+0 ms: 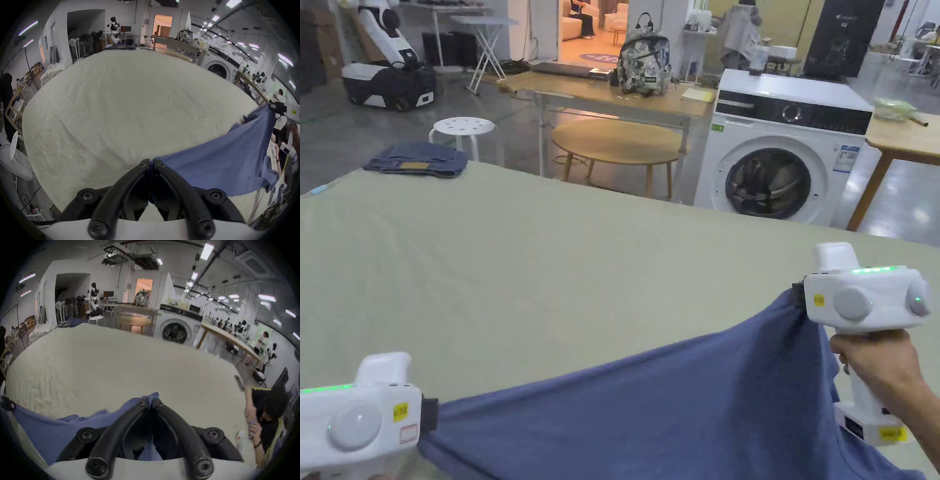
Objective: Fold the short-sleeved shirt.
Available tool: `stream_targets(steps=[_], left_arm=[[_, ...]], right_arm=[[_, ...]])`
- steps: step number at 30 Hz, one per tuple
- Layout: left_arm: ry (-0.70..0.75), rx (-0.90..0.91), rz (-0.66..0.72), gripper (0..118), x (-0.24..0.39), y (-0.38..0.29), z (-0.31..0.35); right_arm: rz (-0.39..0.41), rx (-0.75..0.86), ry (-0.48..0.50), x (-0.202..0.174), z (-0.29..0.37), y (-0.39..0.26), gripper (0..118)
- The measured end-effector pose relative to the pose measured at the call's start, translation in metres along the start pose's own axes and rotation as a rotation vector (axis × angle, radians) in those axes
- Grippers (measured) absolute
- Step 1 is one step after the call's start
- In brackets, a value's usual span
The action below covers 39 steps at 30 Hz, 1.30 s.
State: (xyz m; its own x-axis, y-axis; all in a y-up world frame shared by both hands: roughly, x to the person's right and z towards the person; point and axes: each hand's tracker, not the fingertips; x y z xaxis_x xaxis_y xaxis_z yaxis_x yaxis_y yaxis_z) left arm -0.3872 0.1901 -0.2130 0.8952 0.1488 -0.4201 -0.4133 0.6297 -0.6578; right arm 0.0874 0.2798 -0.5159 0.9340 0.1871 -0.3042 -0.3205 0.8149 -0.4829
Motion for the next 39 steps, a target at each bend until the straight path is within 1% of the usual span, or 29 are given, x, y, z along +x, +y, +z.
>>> stream_targets(steps=[3, 5, 8, 11, 12, 19, 21, 30, 32, 37, 39], left_arm=[[-0.041, 0.063, -0.036, 0, 0.010, 0.028, 0.017], [-0.052, 0.103, -0.056, 0, 0.019, 0.051, 0.029], [-0.073, 0.187, -0.118, 0, 0.048, 0.093, 0.060], [-0.085, 0.266, -0.164, 0, 0.076, 0.138, 0.090], [-0.093, 0.289, -0.170, 0, 0.084, 0.152, 0.098], [-0.129, 0.400, -0.213, 0, 0.139, 0.243, 0.156], [-0.127, 0.429, -0.235, 0, 0.154, 0.264, 0.171], [-0.118, 0.551, -0.266, 0, 0.199, 0.360, 0.214], [-0.127, 0.586, -0.255, 0, 0.206, 0.375, 0.222], [-0.108, 0.634, -0.259, 0, 0.222, 0.404, 0.235], [-0.100, 0.654, -0.264, 0, 0.226, 0.411, 0.235]], right_arm=[[-0.023, 0.049, -0.048, 0.020, 0.038, 0.011, 2], [-0.026, 0.090, -0.101, 0.032, 0.063, 0.017, 2], [-0.054, 0.163, -0.152, 0.054, 0.104, 0.031, 2], [-0.100, 0.234, -0.201, 0.077, 0.139, 0.046, 2], [-0.105, 0.236, -0.214, 0.084, 0.149, 0.052, 2], [-0.144, 0.358, -0.313, 0.125, 0.206, 0.091, 2], [-0.141, 0.403, -0.337, 0.133, 0.220, 0.104, 2], [-0.175, 0.495, -0.397, 0.166, 0.248, 0.172, 2], [-0.182, 0.523, -0.413, 0.172, 0.251, 0.187, 2], [-0.207, 0.550, -0.415, 0.183, 0.252, 0.212, 2], [-0.204, 0.558, -0.414, 0.186, 0.248, 0.220, 2]])
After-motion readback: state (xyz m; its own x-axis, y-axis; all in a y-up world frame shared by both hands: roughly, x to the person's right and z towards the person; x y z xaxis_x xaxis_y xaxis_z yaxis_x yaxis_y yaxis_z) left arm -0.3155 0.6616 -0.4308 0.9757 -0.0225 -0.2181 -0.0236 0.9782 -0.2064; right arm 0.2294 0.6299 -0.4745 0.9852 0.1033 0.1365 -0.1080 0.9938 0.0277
